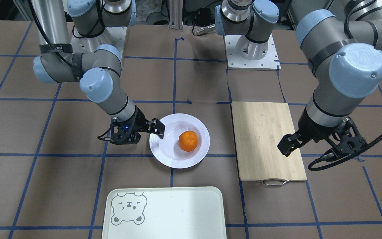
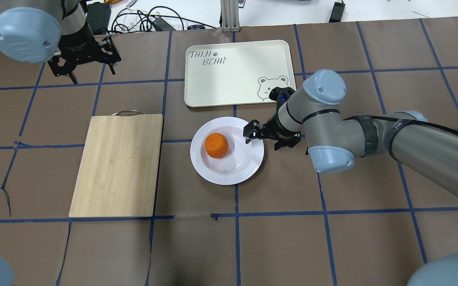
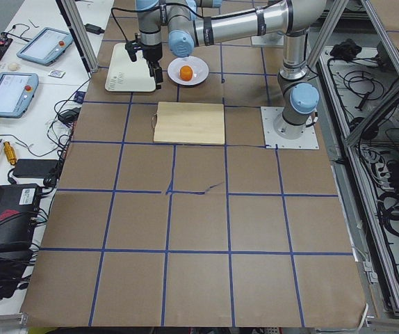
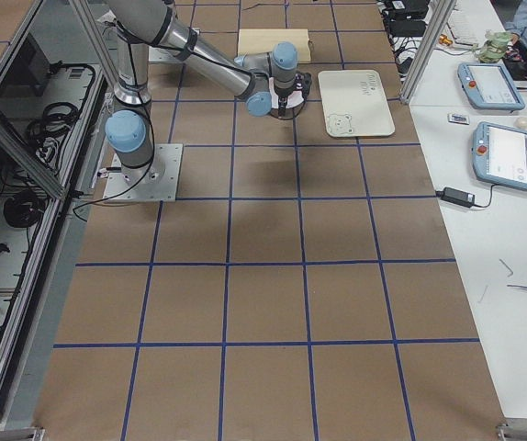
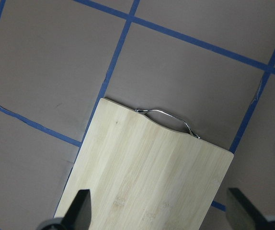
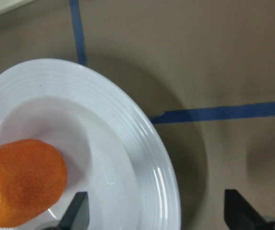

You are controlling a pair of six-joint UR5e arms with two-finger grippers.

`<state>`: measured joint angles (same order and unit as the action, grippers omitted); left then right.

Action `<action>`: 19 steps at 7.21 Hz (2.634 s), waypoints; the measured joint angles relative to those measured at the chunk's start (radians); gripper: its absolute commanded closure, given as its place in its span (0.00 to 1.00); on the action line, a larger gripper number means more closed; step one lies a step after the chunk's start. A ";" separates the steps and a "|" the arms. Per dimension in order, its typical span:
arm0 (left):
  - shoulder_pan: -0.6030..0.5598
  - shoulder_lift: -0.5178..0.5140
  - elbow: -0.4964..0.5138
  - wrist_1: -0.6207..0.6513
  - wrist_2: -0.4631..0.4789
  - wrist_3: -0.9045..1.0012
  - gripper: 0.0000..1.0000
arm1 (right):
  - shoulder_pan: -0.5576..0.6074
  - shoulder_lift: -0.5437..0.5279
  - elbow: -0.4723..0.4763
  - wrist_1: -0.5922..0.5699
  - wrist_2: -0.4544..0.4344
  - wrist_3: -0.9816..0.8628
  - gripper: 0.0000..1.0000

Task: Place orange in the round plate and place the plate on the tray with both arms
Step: 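Release the orange, raise the left gripper while the right reaches the plate rim, then grip the plate rim with the right gripper and slide it onto the bear tray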

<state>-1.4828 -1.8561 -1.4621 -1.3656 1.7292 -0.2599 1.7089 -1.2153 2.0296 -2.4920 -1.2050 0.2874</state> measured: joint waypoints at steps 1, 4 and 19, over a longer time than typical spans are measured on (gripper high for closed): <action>-0.006 0.010 -0.008 -0.003 -0.028 0.119 0.00 | 0.012 0.025 0.003 -0.032 0.002 0.029 0.02; 0.001 0.075 -0.026 -0.083 -0.091 0.372 0.00 | 0.025 0.043 0.006 -0.049 0.005 0.092 0.30; 0.005 0.218 -0.108 -0.178 -0.140 0.383 0.00 | -0.001 0.104 -0.287 -0.008 0.071 0.162 1.00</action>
<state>-1.4780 -1.6381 -1.5703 -1.5435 1.5890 0.1229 1.7078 -1.1111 1.7427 -2.5002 -1.1336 0.4495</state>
